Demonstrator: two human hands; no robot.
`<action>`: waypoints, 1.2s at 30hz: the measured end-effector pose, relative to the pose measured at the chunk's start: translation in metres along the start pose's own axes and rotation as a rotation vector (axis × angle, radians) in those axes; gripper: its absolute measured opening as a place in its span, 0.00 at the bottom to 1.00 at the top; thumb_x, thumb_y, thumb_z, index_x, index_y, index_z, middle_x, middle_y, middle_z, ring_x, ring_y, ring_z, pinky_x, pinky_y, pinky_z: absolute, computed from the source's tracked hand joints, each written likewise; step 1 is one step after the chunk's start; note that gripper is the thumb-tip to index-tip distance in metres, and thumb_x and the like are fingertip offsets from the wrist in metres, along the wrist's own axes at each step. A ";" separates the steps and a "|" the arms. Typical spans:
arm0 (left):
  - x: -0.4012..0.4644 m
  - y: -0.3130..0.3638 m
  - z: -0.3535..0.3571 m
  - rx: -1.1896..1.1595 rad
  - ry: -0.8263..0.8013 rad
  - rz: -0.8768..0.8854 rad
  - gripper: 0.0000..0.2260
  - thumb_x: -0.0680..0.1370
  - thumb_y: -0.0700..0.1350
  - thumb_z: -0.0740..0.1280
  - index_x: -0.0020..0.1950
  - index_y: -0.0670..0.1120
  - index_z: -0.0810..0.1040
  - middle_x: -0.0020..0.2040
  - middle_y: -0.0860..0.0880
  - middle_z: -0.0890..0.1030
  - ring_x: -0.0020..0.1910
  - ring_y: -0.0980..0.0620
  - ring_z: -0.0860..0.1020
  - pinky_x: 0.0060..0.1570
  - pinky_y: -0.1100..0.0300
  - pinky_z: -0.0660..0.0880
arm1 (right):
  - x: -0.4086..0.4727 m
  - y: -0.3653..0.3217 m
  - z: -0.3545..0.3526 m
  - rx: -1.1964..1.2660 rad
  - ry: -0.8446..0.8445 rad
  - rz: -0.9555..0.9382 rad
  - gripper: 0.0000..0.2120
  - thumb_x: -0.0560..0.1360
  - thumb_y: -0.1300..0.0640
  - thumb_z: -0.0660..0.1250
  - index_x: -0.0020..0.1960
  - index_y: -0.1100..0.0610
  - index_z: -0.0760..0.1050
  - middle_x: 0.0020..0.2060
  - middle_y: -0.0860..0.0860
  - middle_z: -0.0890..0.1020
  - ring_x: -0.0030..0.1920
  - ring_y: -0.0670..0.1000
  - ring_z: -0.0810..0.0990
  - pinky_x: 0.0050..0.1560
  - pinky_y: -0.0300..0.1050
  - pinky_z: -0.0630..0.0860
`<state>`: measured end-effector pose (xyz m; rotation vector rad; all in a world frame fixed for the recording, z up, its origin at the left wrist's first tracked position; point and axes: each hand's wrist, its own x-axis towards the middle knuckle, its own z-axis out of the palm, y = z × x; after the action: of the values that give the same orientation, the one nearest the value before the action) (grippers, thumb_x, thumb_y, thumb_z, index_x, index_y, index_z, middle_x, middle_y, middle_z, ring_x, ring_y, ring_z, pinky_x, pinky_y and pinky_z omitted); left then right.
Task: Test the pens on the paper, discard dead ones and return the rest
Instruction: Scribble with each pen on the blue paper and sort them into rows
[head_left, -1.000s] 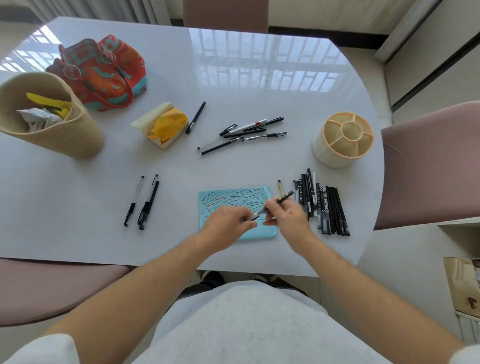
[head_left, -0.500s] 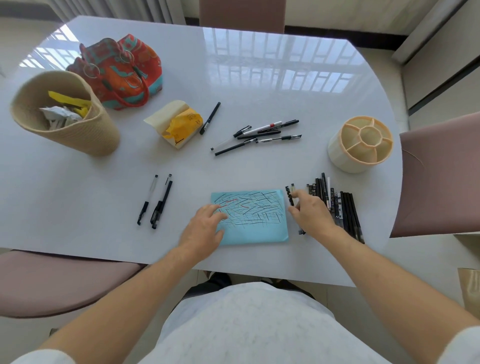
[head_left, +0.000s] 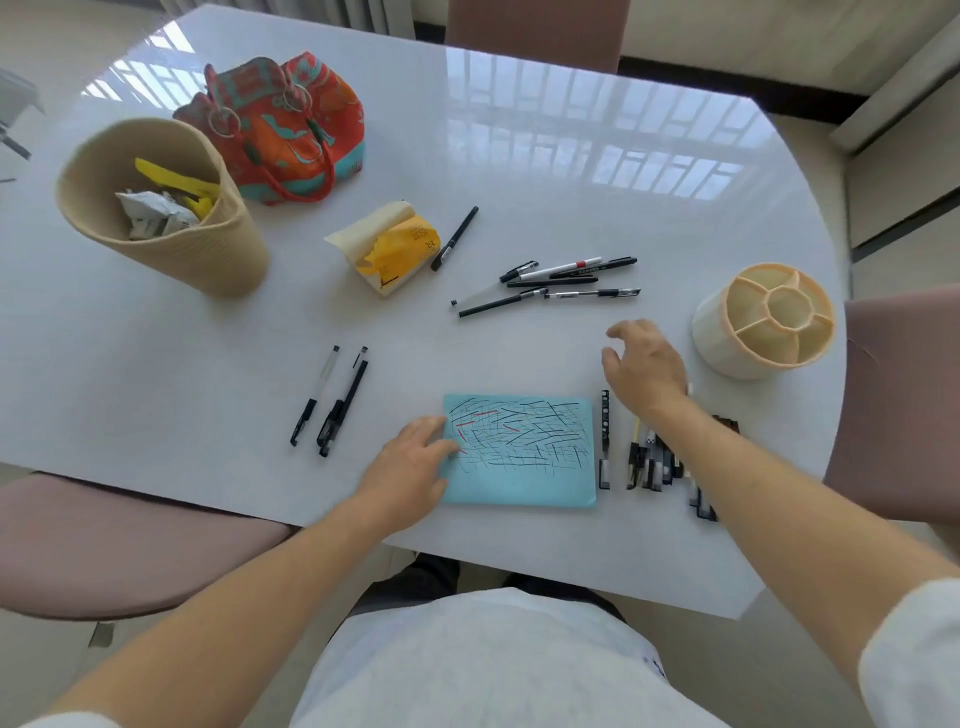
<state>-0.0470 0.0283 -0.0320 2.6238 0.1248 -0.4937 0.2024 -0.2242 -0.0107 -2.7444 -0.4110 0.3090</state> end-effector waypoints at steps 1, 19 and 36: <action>0.000 -0.001 0.000 -0.007 -0.010 -0.001 0.22 0.75 0.45 0.66 0.70 0.51 0.73 0.76 0.49 0.62 0.76 0.49 0.58 0.71 0.49 0.65 | 0.018 -0.007 -0.001 -0.013 0.002 -0.004 0.15 0.80 0.58 0.63 0.66 0.56 0.76 0.64 0.53 0.77 0.57 0.57 0.79 0.51 0.49 0.74; 0.009 -0.004 -0.013 -0.227 -0.072 -0.086 0.14 0.78 0.47 0.67 0.63 0.54 0.78 0.75 0.52 0.64 0.75 0.53 0.58 0.75 0.53 0.59 | -0.004 -0.019 0.003 0.048 -0.063 -0.124 0.09 0.73 0.61 0.68 0.53 0.57 0.77 0.43 0.50 0.76 0.38 0.55 0.76 0.40 0.47 0.71; 0.037 0.113 -0.038 -0.682 -0.074 0.045 0.11 0.79 0.51 0.66 0.60 0.63 0.77 0.50 0.58 0.83 0.45 0.60 0.82 0.49 0.64 0.77 | -0.147 -0.045 -0.034 1.135 0.053 0.184 0.03 0.72 0.56 0.70 0.42 0.52 0.83 0.34 0.53 0.84 0.35 0.53 0.85 0.40 0.48 0.82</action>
<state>0.0194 -0.0541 0.0344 1.9361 0.1740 -0.4357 0.0636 -0.2414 0.0607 -1.6616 0.0572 0.3624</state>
